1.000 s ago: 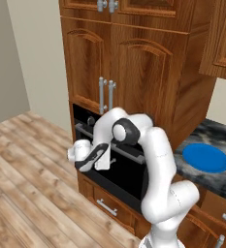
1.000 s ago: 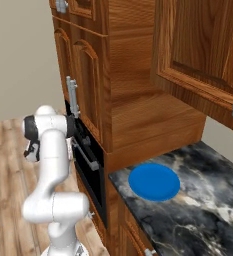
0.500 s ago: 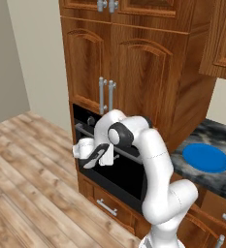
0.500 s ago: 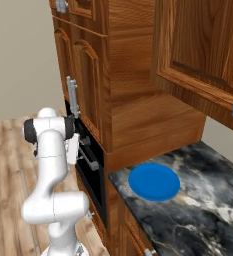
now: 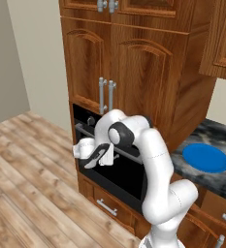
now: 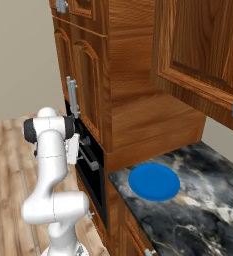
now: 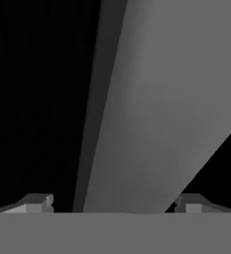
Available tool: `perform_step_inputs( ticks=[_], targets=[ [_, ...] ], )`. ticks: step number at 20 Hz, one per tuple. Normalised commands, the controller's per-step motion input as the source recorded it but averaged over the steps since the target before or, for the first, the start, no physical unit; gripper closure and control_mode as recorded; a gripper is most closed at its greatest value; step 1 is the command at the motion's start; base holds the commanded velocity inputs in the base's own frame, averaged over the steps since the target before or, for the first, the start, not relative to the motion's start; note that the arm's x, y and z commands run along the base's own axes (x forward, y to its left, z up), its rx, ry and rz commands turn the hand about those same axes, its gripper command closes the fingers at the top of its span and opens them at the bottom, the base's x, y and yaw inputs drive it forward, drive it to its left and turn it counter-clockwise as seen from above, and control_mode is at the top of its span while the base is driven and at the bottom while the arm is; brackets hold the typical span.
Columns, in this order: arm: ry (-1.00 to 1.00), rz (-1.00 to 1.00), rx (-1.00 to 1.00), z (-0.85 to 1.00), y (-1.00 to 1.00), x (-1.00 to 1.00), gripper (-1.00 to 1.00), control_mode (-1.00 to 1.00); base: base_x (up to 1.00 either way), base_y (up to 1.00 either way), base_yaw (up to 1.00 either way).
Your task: Take the baked cake out of the oven and place it on the plate for cooling. Then close the oven door.
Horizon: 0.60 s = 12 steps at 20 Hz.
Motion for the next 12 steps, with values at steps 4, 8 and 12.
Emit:
perform_step_inputs(
  ticks=[4, 8, 12],
  targets=[
    [0.00, 0.00, 0.07, -0.43, -0.18, 0.04, 1.00, -1.00, 0.00, 0.00, 0.00],
    [0.05, 0.01, 0.18, -0.55, 0.08, -0.21, 1.00, -1.00, 0.00, 0.00, 0.00],
    [0.05, 0.12, 0.26, -0.41, 0.45, -0.76, 1.00, -1.00, 0.00, 0.00, 0.00]
  ],
)
